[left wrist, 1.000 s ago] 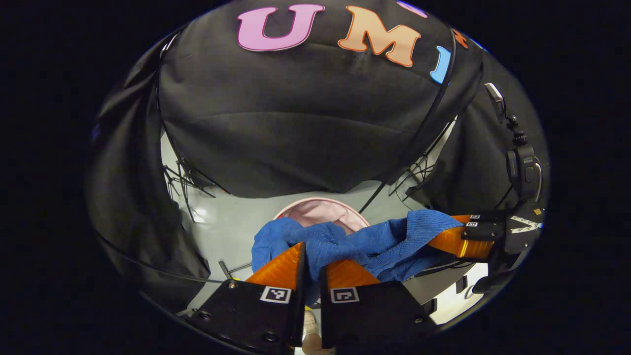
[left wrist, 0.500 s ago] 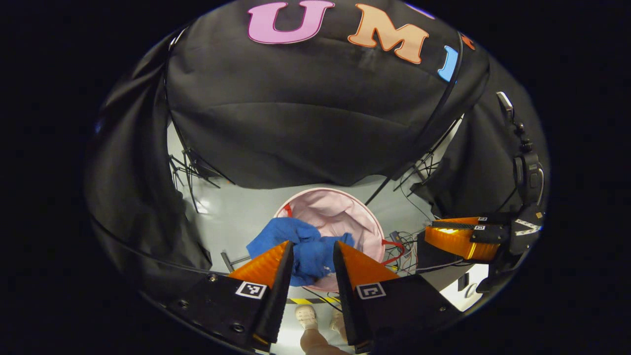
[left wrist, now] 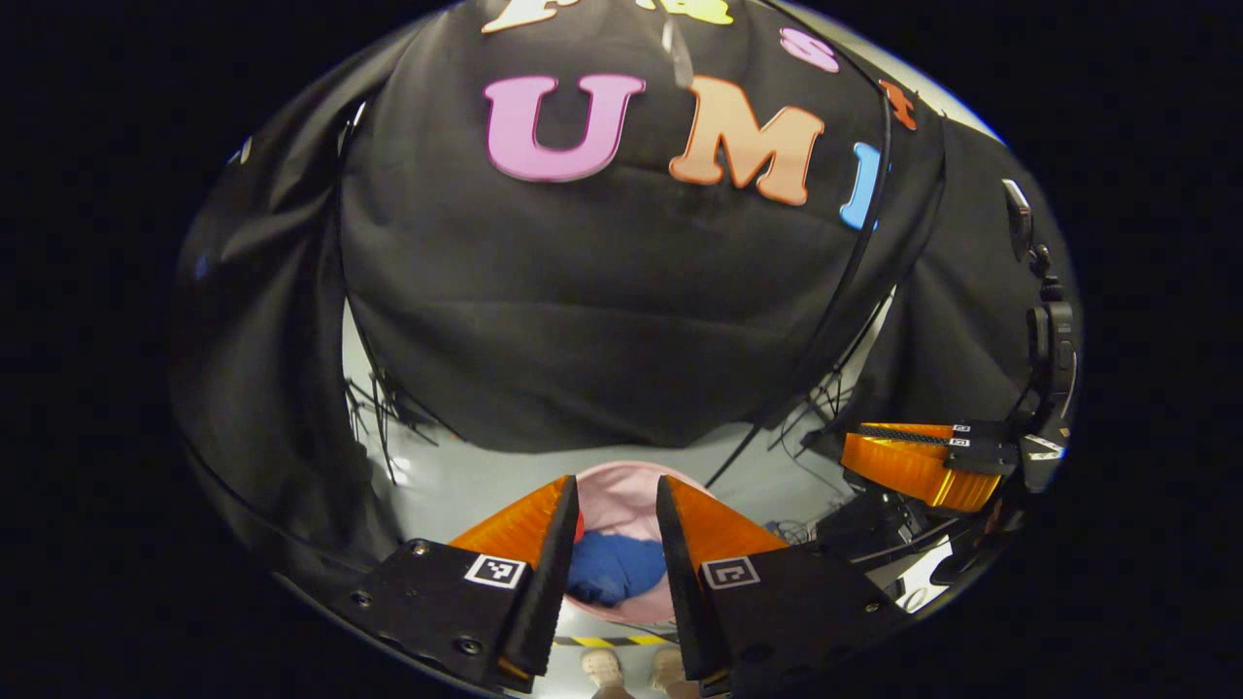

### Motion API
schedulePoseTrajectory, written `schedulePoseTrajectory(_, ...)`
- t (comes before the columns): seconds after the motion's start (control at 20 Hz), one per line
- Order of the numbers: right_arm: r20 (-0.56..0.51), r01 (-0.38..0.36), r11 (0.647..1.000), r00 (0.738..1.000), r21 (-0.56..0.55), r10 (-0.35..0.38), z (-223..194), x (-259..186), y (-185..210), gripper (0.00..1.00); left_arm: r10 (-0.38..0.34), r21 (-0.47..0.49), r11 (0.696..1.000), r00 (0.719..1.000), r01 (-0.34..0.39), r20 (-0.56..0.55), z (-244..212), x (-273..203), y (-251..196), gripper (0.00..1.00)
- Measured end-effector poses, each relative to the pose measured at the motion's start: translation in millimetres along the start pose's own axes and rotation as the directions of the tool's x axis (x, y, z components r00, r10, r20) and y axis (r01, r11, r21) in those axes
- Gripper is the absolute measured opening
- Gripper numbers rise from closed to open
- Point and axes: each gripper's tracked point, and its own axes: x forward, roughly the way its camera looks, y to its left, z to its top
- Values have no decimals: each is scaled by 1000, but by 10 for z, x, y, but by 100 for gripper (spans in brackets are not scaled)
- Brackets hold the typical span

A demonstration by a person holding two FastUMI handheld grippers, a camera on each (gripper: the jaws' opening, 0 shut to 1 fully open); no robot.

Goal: Grasp the clothes on the hanger with both hands and then place them into the laundry hamper below.

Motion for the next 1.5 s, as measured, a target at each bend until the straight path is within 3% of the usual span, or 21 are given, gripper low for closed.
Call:
schedulePoseTrajectory(0.15, 167, 8, 1000, 986, -20, -4, 621, -269, -16, 18, -3, 5, 1000, 991, 3, 130, 557, -160, -146, 51)
schedulePoseTrajectory(0.3, 306, 17, 1000, 952, -17, -11, 1174, -625, -28, 18, -1, 15, 1000, 968, -3, 252, 1042, -392, -247, 51)
schedulePoseTrajectory(0.5, 454, 41, 999, 891, -16, -29, 1763, -1080, -157, 19, 9, 41, 999, 911, -29, 412, 1640, -747, -377, 51)
schedulePoseTrajectory(0.6, 506, 60, 998, 862, -27, -38, 1930, -1291, -215, 26, -8, 53, 998, 871, -21, 491, 1949, -918, -539, 48)
schedulePoseTrajectory(0.7, 545, 77, 996, 837, -46, -39, 2070, -1440, -272, 26, -24, 65, 998, 849, -12, 528, 2119, -1013, -683, 59)
schedulePoseTrajectory(0.75, 558, 82, 995, 829, -48, -41, 2102, -1467, -329, 44, -26, 70, 997, 840, -14, 542, 2186, -1056, -736, 68)
schedulePoseTrajectory(0.8, 573, 77, 996, 819, -51, -34, 2147, -1543, -343, 51, -26, 75, 997, 830, -19, 558, 2240, -1115, -782, 78)
schedulePoseTrajectory(0.9, 601, 82, 995, 798, -52, -34, 2201, -1681, -427, 74, -25, 84, 996, 807, -30, 590, 2363, -1186, -913, 96)
schedulePoseTrajectory(1.0, 615, 98, 994, 788, -58, -42, 2249, -1763, -547, 97, -28, 82, 996, 798, -27, 602, 2401, -1222, -1039, 94)
schedulePoseTrajectory(1.15, 630, 102, 993, 775, -58, -43, 2266, -1868, -705, 100, -41, 82, 997, 801, -10, 597, 2412, -1170, -1310, 94)
schedulePoseTrajectory(1.5, 640, 132, 991, 763, -21, -88, 2028, -1851, -1465, 100, -9, 106, 992, 800, -68, 600, 2248, -724, -1831, 94)
